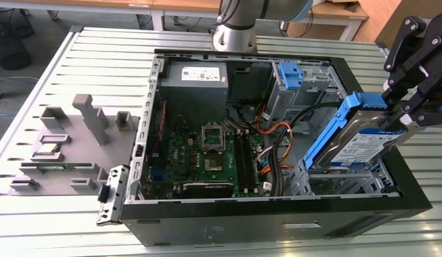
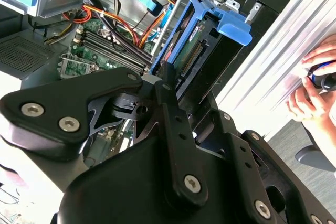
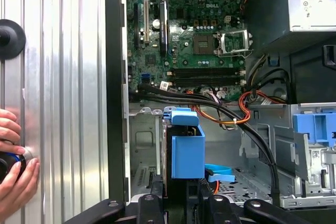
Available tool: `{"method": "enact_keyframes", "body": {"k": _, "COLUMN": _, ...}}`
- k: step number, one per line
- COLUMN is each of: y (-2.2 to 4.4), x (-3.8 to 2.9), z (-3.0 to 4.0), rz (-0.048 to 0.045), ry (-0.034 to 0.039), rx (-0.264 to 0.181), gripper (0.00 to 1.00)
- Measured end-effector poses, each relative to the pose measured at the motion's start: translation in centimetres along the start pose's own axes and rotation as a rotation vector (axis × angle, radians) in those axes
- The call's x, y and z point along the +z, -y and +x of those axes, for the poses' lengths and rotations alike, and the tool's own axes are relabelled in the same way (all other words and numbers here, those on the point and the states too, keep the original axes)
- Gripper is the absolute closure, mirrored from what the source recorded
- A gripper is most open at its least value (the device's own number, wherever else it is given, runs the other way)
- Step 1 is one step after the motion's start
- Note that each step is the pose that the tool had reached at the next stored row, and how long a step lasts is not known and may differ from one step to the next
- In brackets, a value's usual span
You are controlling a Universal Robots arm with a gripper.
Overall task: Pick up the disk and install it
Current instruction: 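Insert the disk into the insertion slot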
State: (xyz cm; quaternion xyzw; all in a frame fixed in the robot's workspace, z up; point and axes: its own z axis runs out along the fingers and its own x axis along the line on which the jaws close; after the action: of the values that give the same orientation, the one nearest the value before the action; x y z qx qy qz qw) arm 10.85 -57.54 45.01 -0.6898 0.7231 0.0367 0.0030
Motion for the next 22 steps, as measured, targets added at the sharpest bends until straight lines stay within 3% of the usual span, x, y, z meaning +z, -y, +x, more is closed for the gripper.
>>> {"method": "enact_keyframes", "body": {"k": 22, "y": 0.17, "x": 0.28, "z": -0.01, "rz": -0.0001, "ry": -0.0001, "rx": 0.0, "gripper": 0.65}}
